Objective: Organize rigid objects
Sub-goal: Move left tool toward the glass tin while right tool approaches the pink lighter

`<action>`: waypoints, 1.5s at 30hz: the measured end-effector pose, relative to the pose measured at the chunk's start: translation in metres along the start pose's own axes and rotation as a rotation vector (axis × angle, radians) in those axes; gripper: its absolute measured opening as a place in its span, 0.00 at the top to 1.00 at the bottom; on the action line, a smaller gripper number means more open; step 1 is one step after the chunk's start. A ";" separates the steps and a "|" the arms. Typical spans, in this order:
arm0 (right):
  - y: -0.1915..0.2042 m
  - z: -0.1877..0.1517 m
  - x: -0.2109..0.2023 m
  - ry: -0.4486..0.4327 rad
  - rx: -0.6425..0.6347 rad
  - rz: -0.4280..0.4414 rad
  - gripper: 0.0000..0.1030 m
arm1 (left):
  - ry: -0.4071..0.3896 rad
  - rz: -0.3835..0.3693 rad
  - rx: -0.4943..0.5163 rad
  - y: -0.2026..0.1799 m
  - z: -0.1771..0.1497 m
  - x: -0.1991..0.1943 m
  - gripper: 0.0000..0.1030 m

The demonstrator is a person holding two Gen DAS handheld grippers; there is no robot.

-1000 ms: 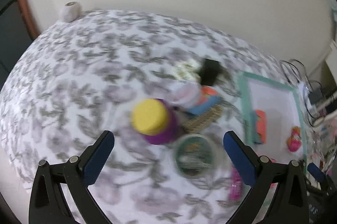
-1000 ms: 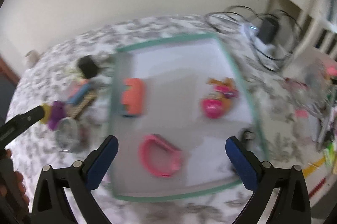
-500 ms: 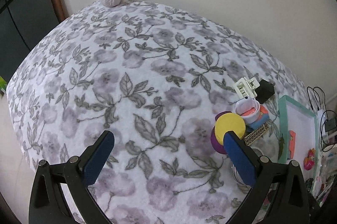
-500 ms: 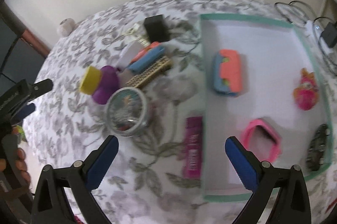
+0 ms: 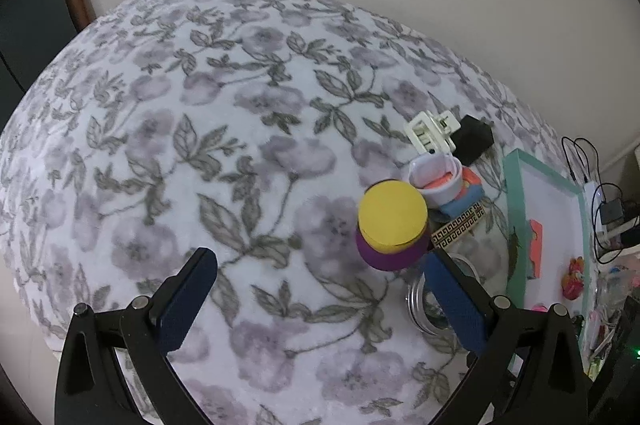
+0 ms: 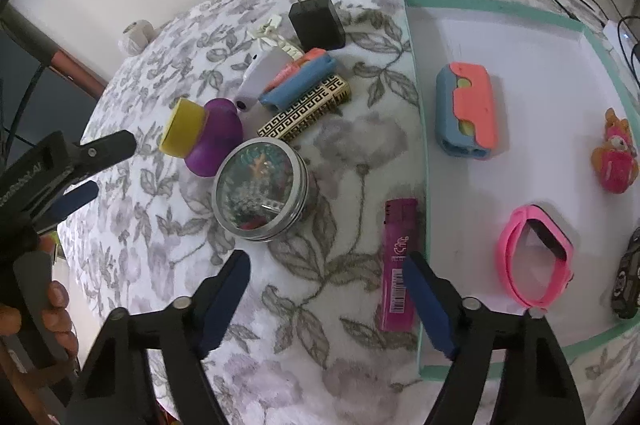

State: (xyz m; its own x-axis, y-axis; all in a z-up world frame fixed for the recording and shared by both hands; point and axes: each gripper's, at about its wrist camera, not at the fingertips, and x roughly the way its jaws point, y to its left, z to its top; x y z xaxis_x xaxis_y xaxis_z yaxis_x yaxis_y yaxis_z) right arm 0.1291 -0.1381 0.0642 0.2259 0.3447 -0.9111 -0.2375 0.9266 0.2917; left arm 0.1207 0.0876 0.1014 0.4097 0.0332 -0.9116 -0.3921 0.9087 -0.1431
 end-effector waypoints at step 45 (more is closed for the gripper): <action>0.020 -0.011 0.018 0.075 -0.156 -0.260 0.29 | 0.075 -0.061 -0.001 -0.002 -0.006 0.021 0.00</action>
State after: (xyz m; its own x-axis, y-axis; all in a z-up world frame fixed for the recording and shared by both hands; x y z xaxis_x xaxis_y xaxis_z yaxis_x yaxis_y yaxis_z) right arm 0.1174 -0.1148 0.0507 0.2295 0.0815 -0.9699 -0.3242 0.9460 0.0027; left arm 0.1250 0.0842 0.0800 0.3705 -0.0537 -0.9273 -0.3692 0.9076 -0.2001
